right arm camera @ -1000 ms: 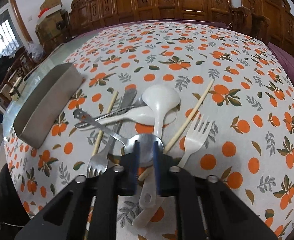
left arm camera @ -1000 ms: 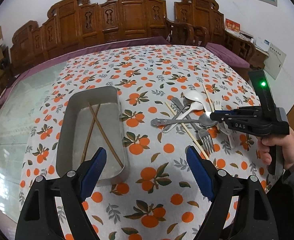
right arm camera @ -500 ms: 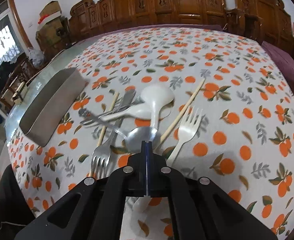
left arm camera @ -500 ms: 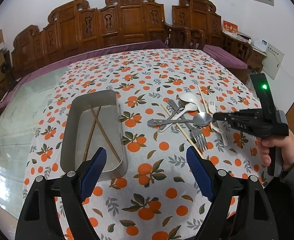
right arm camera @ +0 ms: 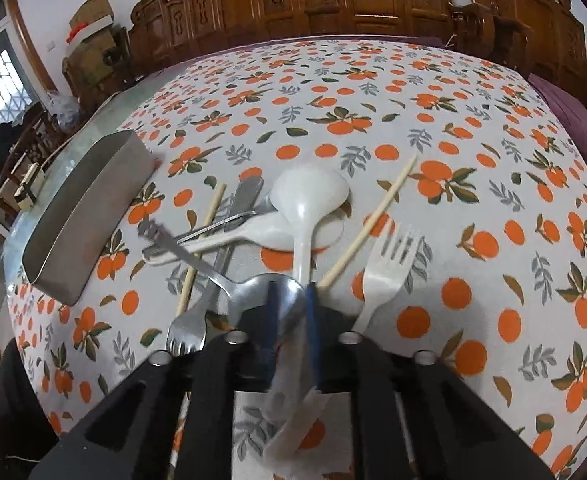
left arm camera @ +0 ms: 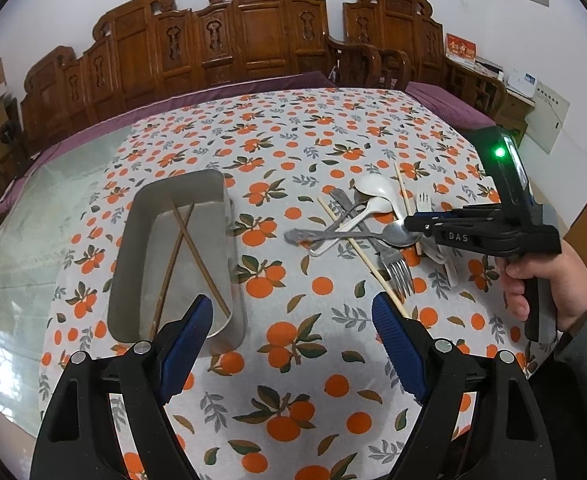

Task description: Organize utensils

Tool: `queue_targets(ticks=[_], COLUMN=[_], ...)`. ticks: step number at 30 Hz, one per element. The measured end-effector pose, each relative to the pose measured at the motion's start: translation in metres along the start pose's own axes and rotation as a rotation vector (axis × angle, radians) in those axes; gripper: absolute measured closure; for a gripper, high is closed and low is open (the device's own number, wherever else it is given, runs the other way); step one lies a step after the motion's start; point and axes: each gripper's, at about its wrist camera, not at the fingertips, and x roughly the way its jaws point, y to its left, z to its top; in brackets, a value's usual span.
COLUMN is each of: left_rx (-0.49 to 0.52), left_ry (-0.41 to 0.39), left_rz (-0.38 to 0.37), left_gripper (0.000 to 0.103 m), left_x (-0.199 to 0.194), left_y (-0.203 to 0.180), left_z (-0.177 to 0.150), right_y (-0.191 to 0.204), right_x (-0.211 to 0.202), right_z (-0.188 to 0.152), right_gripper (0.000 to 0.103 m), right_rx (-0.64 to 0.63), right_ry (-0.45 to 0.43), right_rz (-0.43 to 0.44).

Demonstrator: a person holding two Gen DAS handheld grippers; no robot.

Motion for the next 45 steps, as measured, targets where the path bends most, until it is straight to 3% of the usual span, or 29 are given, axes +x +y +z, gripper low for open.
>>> queue_targets(ticks=[10,24,26,28,29,30,37,45], left_rx=[0.011,-0.006,-0.010,-0.020,-0.024,-0.028,-0.037,-0.050], left_ry=[-0.012,-0.022,-0.023,-0.021,-0.020,-0.019,-0.007,0.005], left_rz=[-0.011,-0.012,-0.011,-0.007,-0.008,-0.007,-0.003,0.000], left_gripper=[0.024,0.024,0.024,0.024,0.024,0.024,0.024,0.024], left_x=[-0.008,-0.010,-0.007,-0.003,-0.002,-0.001,0.004,0.012], left_y=[-0.009,0.004,0.007,0.010,0.011,0.013,0.021,0.025], left_z=[-0.004,-0.002,0.000,0.002,0.003,0.003,0.002,0.002], right_y=[0.004,0.025,0.030,0.035,0.040,0.046,0.078,0.067], right_x=[-0.024,-0.027,-0.015,-0.003,0.003,0.008,0.029,0.032], right_z=[-0.018,-0.002,0.006,0.010,0.012,0.015,0.021,0.027], right_gripper=[0.101,0.097,0.097,0.088,0.077,0.075,0.075,0.079], right_rx=[0.028,-0.100,-0.134,-0.166,-0.187,-0.217,-0.381,-0.382], right_ry=[-0.012,-0.049,-0.036,-0.020,-0.008,-0.002,0.072,0.111], right_rz=[0.092,0.030,0.046,0.064,0.076,0.090,0.118,0.112])
